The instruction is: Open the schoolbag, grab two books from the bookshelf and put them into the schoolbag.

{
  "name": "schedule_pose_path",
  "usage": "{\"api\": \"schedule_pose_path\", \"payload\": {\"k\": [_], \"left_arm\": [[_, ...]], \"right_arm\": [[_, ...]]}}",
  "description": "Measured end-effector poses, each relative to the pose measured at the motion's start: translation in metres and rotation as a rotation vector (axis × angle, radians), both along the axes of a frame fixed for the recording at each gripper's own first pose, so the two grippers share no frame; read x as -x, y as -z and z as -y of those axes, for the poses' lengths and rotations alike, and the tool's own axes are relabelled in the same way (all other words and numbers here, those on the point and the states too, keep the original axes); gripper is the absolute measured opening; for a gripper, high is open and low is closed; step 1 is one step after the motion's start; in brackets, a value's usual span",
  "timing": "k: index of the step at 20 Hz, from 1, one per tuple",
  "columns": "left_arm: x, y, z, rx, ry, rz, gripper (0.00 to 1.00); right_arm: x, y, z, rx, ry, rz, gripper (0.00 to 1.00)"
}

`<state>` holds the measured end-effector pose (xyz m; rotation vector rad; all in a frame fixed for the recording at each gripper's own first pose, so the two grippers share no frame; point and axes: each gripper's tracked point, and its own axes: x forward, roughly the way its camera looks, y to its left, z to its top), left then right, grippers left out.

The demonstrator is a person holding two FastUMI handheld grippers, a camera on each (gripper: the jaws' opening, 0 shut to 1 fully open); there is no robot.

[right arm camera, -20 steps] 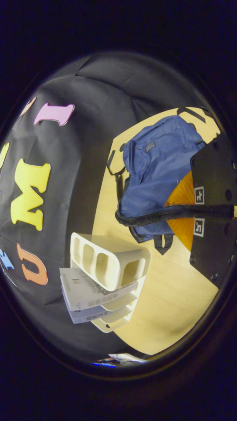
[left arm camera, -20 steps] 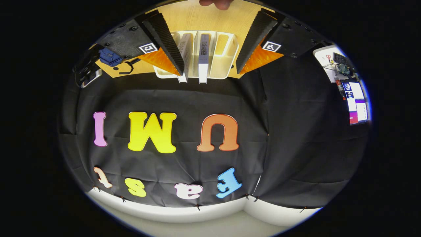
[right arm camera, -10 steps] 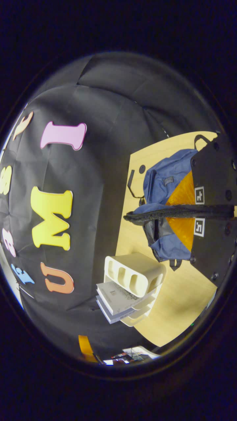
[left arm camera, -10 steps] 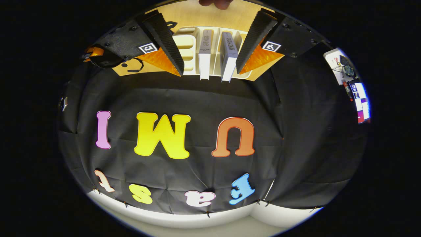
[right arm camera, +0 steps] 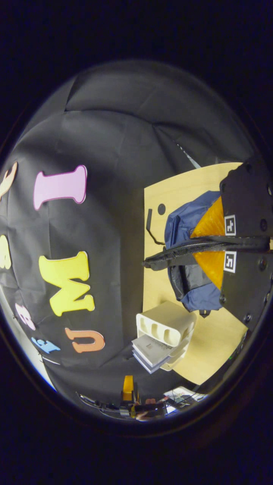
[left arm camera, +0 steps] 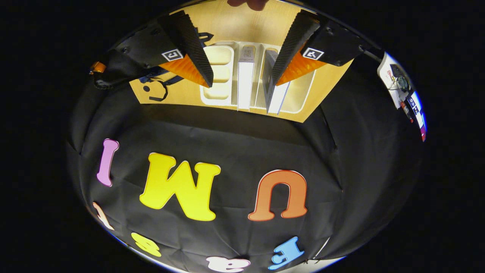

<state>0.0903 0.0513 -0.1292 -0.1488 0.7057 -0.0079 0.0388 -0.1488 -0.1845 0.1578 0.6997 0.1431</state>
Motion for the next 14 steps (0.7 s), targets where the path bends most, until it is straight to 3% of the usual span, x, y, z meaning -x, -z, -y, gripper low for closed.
{"api": "schedule_pose_path", "payload": {"k": [8, 14], "left_arm": [[-0.028, 0.057, 0.016, 0.096, 0.155, -0.416, 0.98], [-0.04, 0.105, 0.007, -0.004, 0.203, -0.637, 0.98]], "right_arm": [[-0.006, 0.001, 0.019, -0.079, 0.02, -0.026, 0.0], [0.001, 0.005, 0.027, -0.098, 0.061, -0.034, 0.0]]}}
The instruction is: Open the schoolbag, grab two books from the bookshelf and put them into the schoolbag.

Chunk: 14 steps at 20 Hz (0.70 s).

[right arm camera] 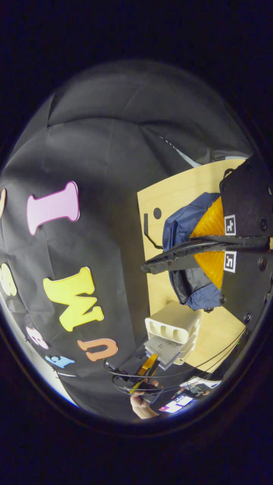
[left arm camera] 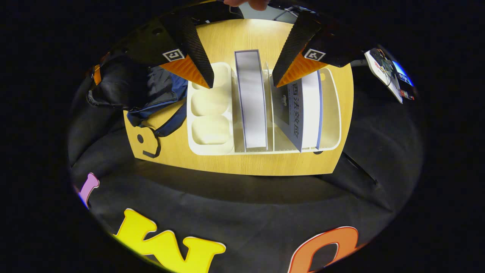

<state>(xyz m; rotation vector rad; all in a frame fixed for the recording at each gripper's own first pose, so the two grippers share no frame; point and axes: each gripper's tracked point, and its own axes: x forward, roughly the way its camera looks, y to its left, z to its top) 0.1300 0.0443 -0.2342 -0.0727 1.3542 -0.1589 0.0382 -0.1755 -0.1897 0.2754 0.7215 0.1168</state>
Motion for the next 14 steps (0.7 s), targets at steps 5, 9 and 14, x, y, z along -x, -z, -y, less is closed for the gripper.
{"api": "schedule_pose_path", "payload": {"k": [5, 9, 14], "left_arm": [[-0.003, 0.03, -0.003, -0.038, -0.016, -0.087, 0.98], [0.0, 0.052, 0.0, -0.03, -0.066, -0.146, 0.96], [0.001, 0.066, 0.0, -0.04, -0.093, -0.173, 0.83]], "right_arm": [[0.003, 0.004, 0.003, -0.011, 0.016, -0.003, 0.0], [0.002, 0.005, 0.005, -0.012, 0.022, 0.0, 0.01], [0.003, 0.007, 0.006, -0.01, 0.025, -0.003, 0.0]]}}
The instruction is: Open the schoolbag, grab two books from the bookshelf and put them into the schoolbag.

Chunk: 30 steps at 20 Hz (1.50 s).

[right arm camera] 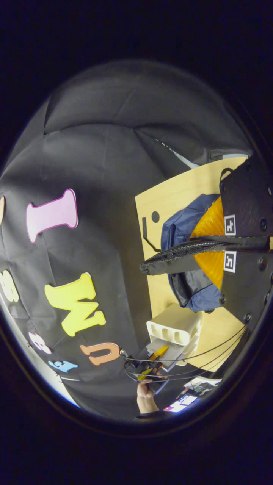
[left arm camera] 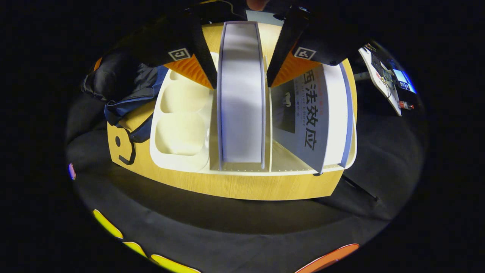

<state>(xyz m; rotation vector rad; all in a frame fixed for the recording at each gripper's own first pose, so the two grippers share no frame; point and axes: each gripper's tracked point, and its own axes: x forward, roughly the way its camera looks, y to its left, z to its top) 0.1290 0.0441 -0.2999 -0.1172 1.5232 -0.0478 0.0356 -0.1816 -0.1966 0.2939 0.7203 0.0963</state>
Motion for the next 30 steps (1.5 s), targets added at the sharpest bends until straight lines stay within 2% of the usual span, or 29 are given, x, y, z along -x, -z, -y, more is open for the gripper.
{"api": "schedule_pose_path", "payload": {"k": [3, 6, 8, 11, 13, 17, 19, 23, 26, 30], "left_arm": [[0.0, 0.004, -0.001, -0.011, -0.006, -0.004, 0.73], [-0.001, 0.005, -0.001, -0.026, -0.005, -0.006, 0.56], [-0.003, 0.004, -0.002, -0.034, -0.003, -0.009, 0.49], [-0.002, 0.001, -0.004, -0.055, -0.01, -0.004, 0.47], [-0.004, -0.012, -0.01, -0.072, 0.022, 0.031, 0.46], [-0.001, -0.07, -0.019, -0.084, 0.131, 0.152, 0.44], [0.011, -0.105, -0.027, -0.062, 0.121, 0.207, 0.43], [0.049, -0.175, -0.051, 0.007, 0.055, 0.314, 0.44], [0.085, -0.202, -0.049, 0.093, -0.007, 0.356, 0.44], [0.13, -0.21, 0.001, 0.373, -0.16, 0.305, 0.43]], "right_arm": [[0.001, 0.001, -0.001, 0.001, 0.0, -0.001, 0.0], [0.001, 0.002, 0.0, 0.0, 0.001, -0.001, 0.0], [0.0, 0.002, 0.0, 0.0, 0.003, -0.001, 0.0], [0.001, 0.003, 0.0, -0.001, 0.008, -0.002, 0.0], [0.001, 0.005, -0.001, 0.009, 0.005, -0.001, 0.0], [-0.002, 0.003, -0.006, 0.025, -0.01, 0.004, 0.01], [-0.003, 0.001, -0.008, 0.043, -0.021, 0.009, 0.01], [-0.002, 0.0, -0.012, 0.062, -0.029, 0.004, 0.0], [-0.003, -0.003, -0.015, 0.065, -0.025, -0.005, 0.01], [-0.002, -0.004, -0.019, 0.076, -0.025, -0.015, 0.01]]}}
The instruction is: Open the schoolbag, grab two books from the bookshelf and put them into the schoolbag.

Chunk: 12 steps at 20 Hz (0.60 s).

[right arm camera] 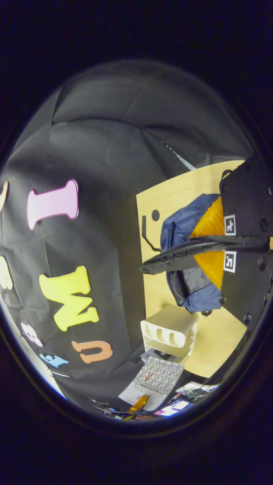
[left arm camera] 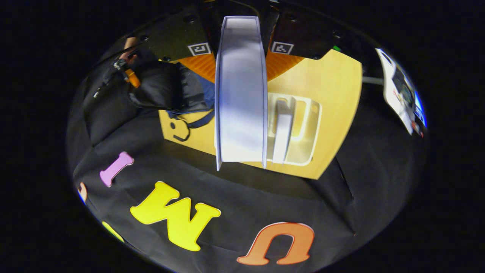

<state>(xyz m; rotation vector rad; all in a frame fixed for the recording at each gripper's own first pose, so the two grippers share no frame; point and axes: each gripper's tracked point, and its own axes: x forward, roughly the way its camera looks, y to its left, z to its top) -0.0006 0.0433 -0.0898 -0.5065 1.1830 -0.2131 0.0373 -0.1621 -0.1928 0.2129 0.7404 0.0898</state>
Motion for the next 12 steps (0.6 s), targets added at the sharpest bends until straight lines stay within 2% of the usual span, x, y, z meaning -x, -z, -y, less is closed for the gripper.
{"api": "schedule_pose_path", "payload": {"k": [2, 3, 8, 12], "left_arm": [[0.013, 0.009, 0.03, 0.153, -0.034, -0.025, 0.46], [0.022, 0.017, 0.043, 0.196, -0.04, -0.025, 0.46], [0.038, 0.061, 0.133, 0.28, 0.006, 0.049, 0.44], [0.053, 0.097, 0.209, 0.407, 0.01, -0.003, 0.44]], "right_arm": [[0.002, 0.001, -0.002, 0.006, 0.003, -0.001, 0.0], [0.003, 0.003, -0.004, 0.01, 0.0, -0.006, 0.0], [0.003, 0.007, -0.011, 0.035, -0.016, -0.015, 0.0], [0.0, 0.008, -0.007, 0.048, -0.02, -0.023, 0.0]]}}
